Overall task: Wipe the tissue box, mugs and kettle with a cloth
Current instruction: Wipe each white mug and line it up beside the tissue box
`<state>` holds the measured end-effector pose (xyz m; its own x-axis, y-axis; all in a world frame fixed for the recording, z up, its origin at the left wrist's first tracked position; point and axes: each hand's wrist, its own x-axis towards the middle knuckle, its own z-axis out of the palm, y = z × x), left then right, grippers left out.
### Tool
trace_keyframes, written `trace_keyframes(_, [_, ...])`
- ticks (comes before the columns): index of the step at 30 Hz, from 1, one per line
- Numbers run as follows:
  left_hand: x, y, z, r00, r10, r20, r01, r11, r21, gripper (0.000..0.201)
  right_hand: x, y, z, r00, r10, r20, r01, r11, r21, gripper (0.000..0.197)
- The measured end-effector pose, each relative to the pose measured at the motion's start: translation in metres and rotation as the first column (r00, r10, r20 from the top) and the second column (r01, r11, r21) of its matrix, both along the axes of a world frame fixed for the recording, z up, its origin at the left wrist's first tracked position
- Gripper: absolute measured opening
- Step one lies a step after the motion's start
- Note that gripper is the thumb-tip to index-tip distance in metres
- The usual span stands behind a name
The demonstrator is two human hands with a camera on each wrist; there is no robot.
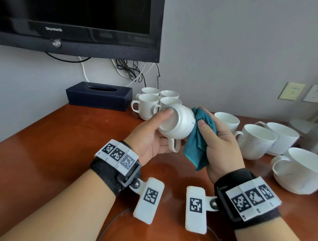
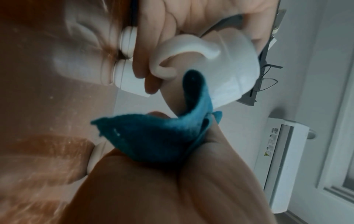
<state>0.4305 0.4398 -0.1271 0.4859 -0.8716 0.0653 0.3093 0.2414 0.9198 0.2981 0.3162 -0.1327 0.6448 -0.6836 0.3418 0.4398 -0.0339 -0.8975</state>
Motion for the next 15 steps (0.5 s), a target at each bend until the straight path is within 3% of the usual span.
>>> trace_keyframes(3, [0.001, -0.003, -0.001, 0.999, 0.047, -0.009, -0.047, 0.999, 0.015, 0.056, -0.001, 0.007, 0.004, 0.996, 0.086, 0.007, -0.086, 0.995, -0.051, 0.035])
trace_keyframes(7, [0.002, -0.004, -0.002, 0.994, 0.074, 0.080, -0.081, 0.993, 0.081, 0.061, -0.002, 0.011, 0.007, 0.990, 0.135, 0.035, -0.131, 0.988, -0.085, 0.041])
trace_keyframes(11, [-0.001, -0.002, 0.000, 0.989, -0.006, 0.149, -0.012, 0.992, 0.124, 0.064, 0.000, 0.007, 0.004, 0.998, 0.050, 0.034, -0.048, 0.998, -0.049, 0.038])
trace_keyframes(15, [-0.001, -0.001, 0.001, 0.991, -0.054, 0.119, 0.049, 0.998, 0.041, 0.077, 0.002, 0.000, 0.001, 0.998, -0.061, -0.006, 0.061, 0.998, 0.012, 0.030])
